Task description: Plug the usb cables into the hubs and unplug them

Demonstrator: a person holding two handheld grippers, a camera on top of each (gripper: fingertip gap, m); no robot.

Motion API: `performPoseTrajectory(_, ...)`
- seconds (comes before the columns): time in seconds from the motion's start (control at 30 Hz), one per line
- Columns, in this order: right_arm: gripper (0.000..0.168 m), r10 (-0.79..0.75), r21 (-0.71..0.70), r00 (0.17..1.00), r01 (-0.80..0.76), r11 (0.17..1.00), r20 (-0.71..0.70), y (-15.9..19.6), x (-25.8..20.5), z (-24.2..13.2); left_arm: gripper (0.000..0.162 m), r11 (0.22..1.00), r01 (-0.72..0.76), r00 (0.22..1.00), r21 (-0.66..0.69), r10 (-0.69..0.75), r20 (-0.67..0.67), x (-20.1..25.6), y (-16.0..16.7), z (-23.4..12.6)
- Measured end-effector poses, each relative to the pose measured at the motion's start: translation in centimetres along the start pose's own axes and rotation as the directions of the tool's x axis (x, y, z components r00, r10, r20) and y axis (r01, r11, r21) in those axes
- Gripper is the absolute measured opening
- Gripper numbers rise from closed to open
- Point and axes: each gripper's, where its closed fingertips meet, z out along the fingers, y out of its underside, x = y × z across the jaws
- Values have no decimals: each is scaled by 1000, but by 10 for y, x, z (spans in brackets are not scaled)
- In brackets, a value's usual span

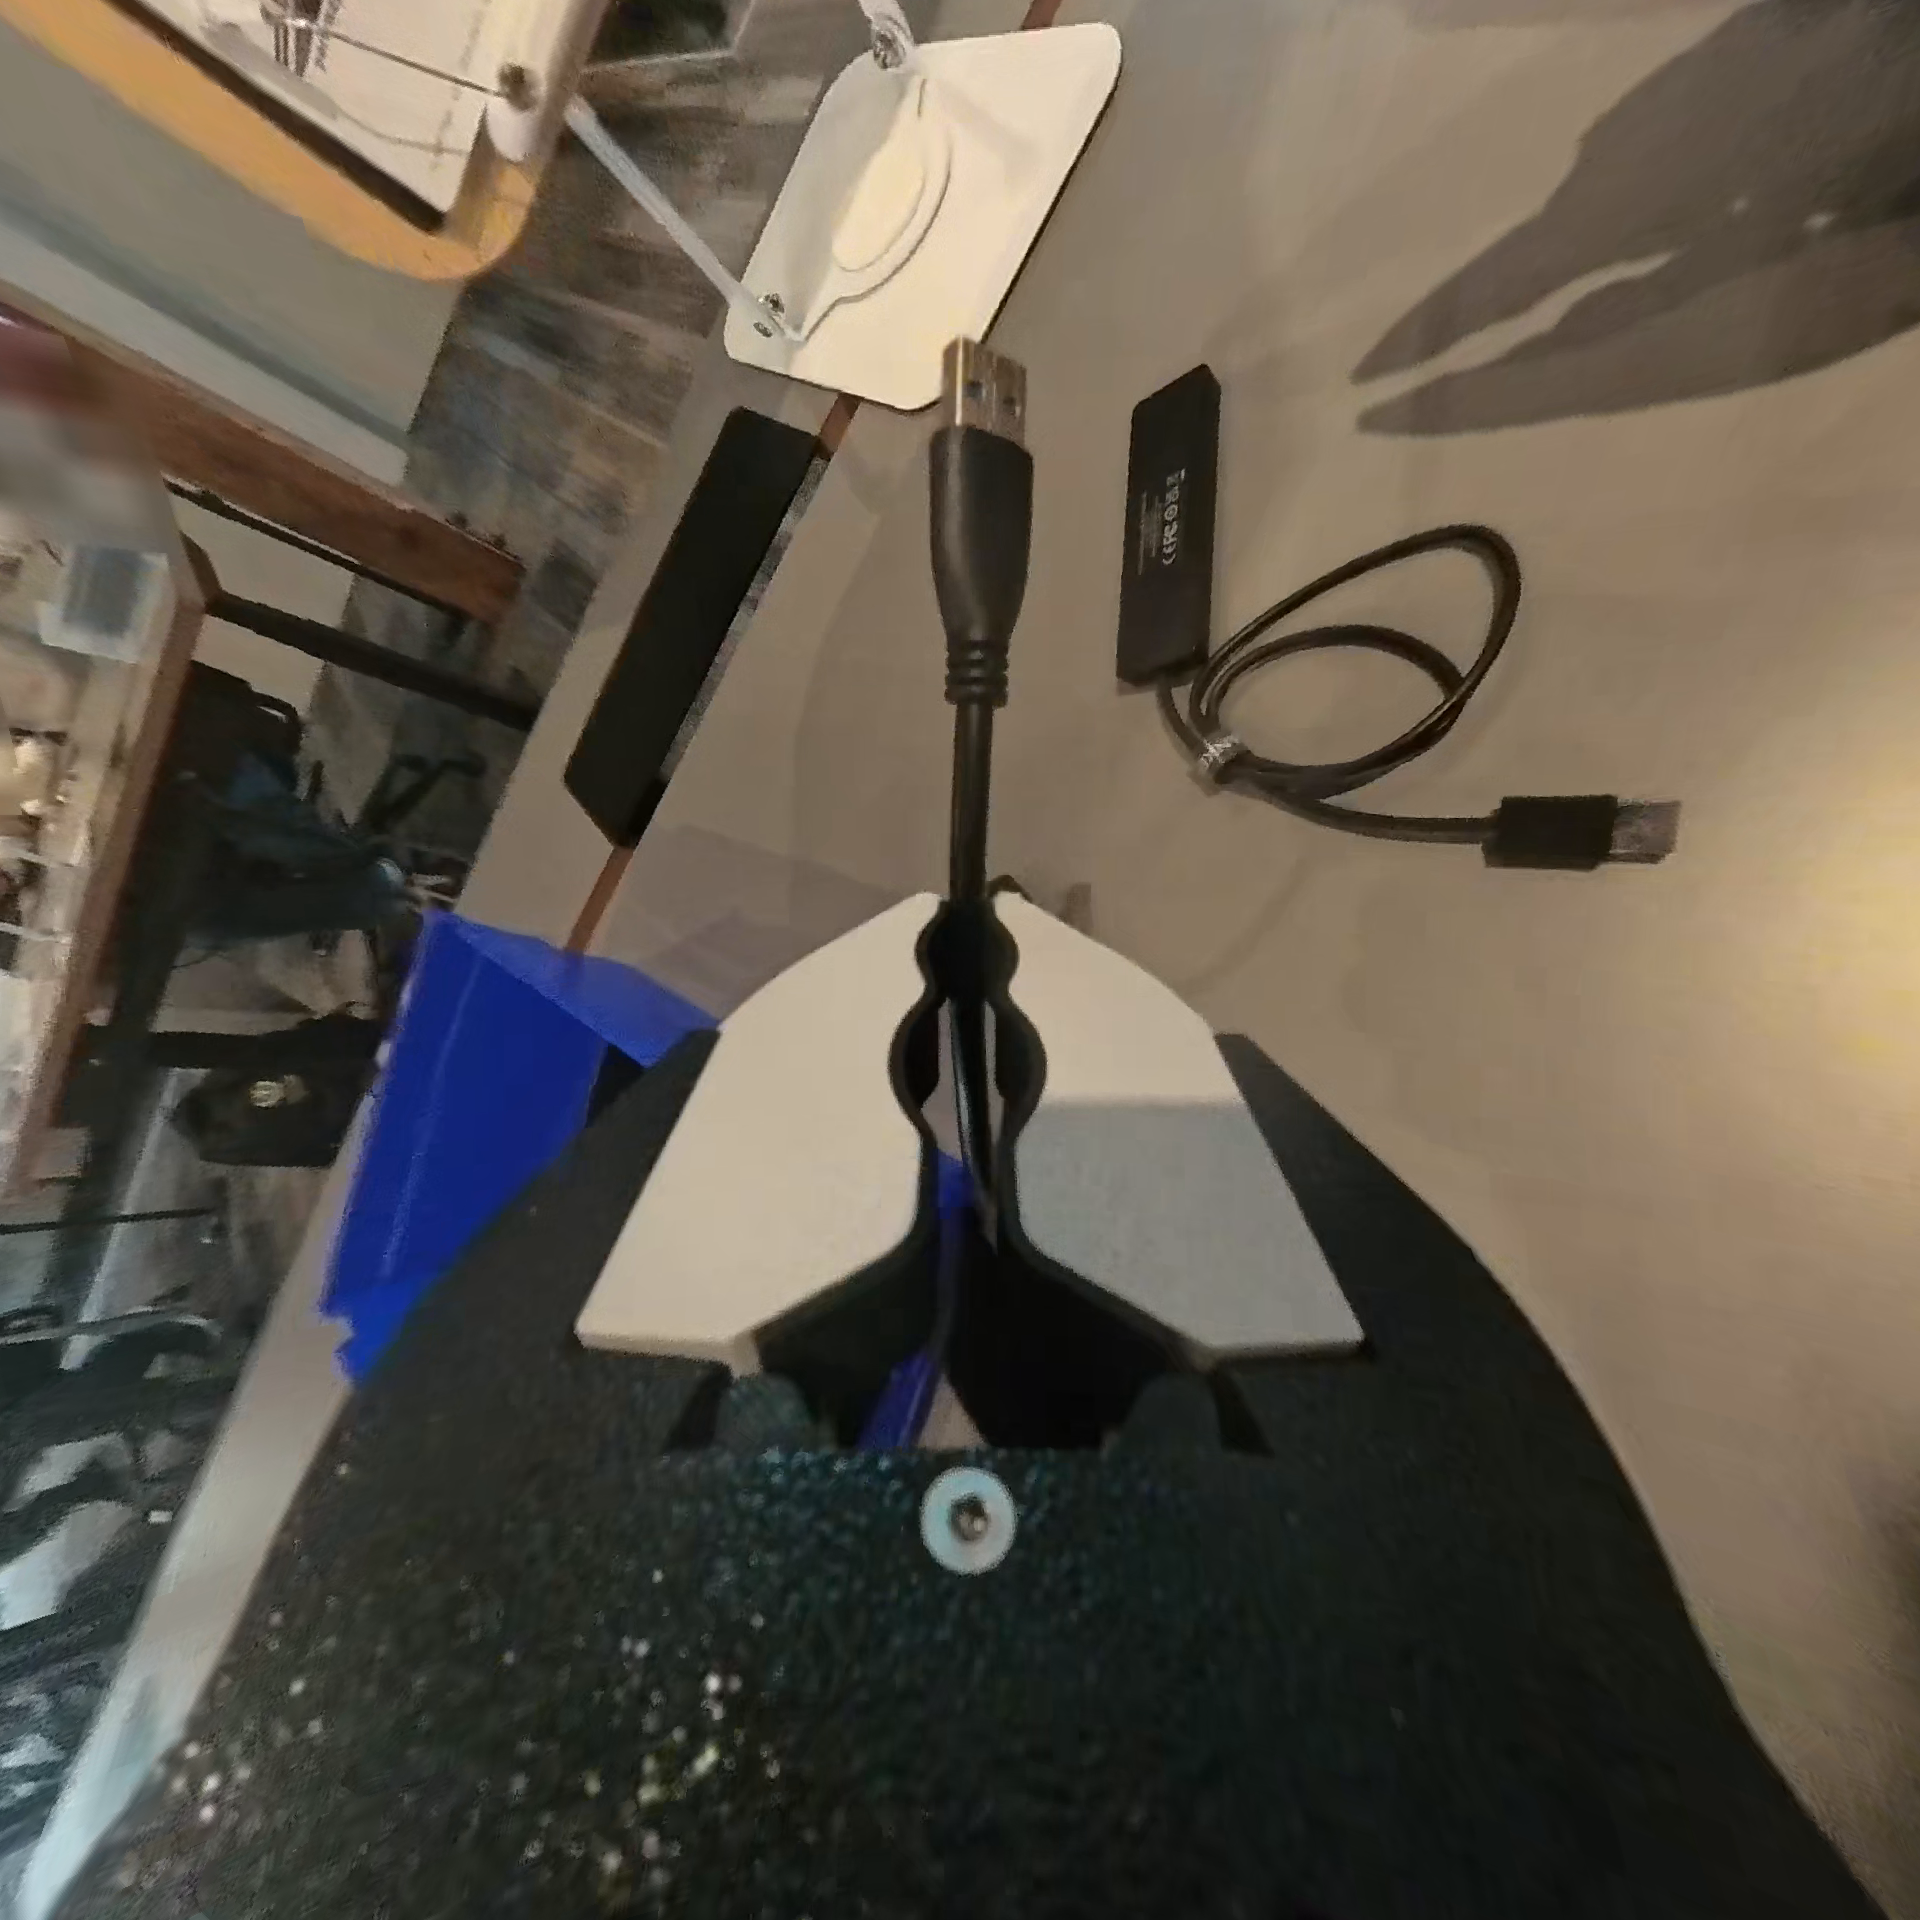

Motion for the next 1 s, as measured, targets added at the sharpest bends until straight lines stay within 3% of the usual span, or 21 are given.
performPoseTrajectory(0.03,12,0,0,1000,0,1000,0,0,0,0,5,999,-40,999,2,40,27,2,1,4)
performPoseTrajectory(0.23,12,0,1,1000,0,1000,3,0,-1,0,5,942,-334,933,29,326,149,28,5,29)
performPoseTrajectory(0.43,12,2,2,1000,-2,1000,2,-1,0,0,5,874,-481,868,-60,485,109,47,34,49)
performPoseTrajectory(0.8,12,2,-1,1000,-2,1000,4,0,-1,0,6,864,-487,871,-129,491,1,59,68,54)
performPoseTrajectory(1.0,12,2,-3,1000,-2,1000,6,1,-1,0,40,902,-412,909,-126,398,-123,72,79,49)
